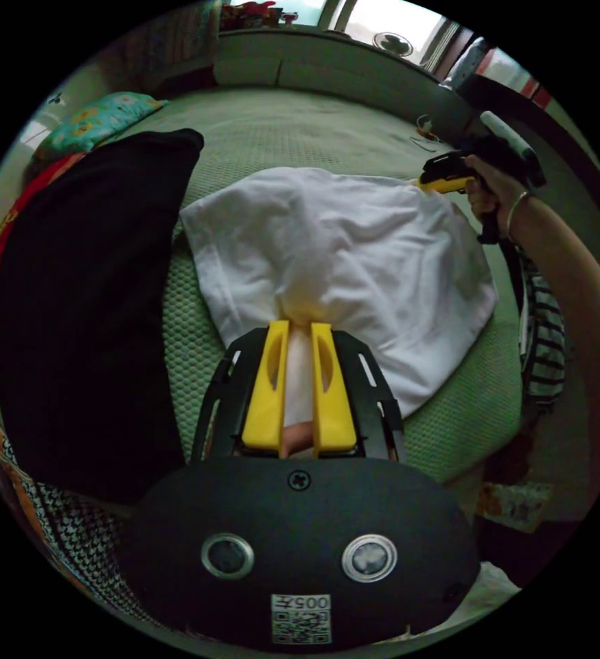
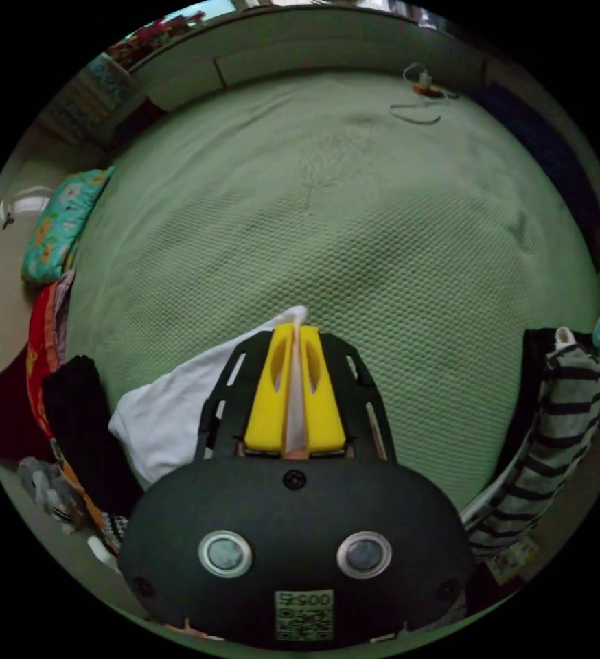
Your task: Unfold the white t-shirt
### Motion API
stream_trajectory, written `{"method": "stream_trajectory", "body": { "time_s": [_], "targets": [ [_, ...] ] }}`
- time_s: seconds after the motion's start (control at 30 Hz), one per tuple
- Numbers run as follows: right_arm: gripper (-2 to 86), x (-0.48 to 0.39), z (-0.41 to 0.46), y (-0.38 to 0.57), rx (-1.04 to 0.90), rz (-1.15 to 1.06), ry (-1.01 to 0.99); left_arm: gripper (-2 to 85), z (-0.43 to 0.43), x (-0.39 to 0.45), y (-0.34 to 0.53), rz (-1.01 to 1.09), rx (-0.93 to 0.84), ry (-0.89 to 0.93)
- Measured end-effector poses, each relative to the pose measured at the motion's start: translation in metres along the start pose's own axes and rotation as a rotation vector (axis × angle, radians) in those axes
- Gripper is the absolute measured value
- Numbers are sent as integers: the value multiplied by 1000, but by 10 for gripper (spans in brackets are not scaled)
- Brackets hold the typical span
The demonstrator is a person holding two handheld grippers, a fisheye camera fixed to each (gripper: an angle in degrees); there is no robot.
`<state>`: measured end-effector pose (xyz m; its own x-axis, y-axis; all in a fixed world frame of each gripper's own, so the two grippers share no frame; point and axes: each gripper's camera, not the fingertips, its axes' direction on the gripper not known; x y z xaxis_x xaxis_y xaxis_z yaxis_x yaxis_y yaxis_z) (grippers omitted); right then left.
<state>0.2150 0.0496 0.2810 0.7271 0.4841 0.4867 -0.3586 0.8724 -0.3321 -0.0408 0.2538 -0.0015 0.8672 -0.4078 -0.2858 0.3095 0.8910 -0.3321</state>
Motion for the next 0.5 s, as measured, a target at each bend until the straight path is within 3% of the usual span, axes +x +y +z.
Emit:
{"method": "stream_trajectory", "body": {
  "time_s": [0.3, 0.5],
  "targets": [
    [-16, 0, -129, 86, 265, -193, -84, 23, -20, -18, 18, -86, 115, 135],
    [-16, 24, -212, 220, 386, -408, -175, -2, -63, -13, 47, -78, 228, 64]
  ]
}}
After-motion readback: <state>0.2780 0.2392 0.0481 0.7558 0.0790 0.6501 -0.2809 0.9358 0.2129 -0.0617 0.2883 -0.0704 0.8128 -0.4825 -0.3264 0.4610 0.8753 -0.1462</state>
